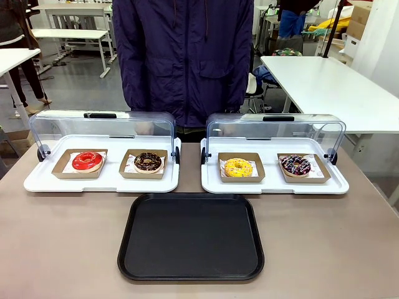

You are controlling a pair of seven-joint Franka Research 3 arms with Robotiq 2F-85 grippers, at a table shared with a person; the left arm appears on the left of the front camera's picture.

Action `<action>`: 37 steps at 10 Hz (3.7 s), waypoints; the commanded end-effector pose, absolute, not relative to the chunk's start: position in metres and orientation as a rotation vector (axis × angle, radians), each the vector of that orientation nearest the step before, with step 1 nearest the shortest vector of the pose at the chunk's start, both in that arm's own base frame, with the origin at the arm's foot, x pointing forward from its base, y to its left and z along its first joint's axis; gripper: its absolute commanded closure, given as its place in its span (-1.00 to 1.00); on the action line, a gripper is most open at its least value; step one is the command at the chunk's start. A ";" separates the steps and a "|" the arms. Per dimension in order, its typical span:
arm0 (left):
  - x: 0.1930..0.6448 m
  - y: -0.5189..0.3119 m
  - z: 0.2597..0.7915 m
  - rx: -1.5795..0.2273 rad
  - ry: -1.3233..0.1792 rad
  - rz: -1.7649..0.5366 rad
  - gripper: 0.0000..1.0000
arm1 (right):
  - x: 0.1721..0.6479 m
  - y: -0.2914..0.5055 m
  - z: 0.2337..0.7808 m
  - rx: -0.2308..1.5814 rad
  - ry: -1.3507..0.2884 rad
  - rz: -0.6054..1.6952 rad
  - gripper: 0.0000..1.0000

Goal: Move the third donut from the left to the tray.
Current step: Pick up the Paper togo box containing the Donut indicated by the person and place it on the Handle tray.

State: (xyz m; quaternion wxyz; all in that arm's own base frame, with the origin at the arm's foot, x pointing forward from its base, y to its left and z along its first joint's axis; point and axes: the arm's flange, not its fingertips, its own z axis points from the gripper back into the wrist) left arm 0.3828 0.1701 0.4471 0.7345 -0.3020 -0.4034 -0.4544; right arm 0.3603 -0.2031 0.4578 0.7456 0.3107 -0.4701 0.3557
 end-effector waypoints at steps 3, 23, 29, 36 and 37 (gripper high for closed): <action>0.383 0.172 0.449 -0.663 -0.887 -1.008 -1.00 | 0.363 -0.203 0.458 0.682 -1.060 0.790 -1.00; 0.383 0.172 0.449 -0.663 -0.887 -1.008 -1.00 | 0.363 -0.203 0.458 0.682 -1.060 0.790 -1.00; 0.383 0.172 0.449 -0.663 -0.887 -1.008 -1.00 | 0.363 -0.203 0.458 0.682 -1.060 0.790 -1.00; 0.383 0.172 0.449 -0.663 -0.887 -1.008 -1.00 | 0.363 -0.203 0.458 0.682 -1.060 0.790 -1.00; 0.383 0.172 0.449 -0.663 -0.887 -1.008 -1.00 | 0.363 -0.203 0.458 0.682 -1.060 0.790 -1.00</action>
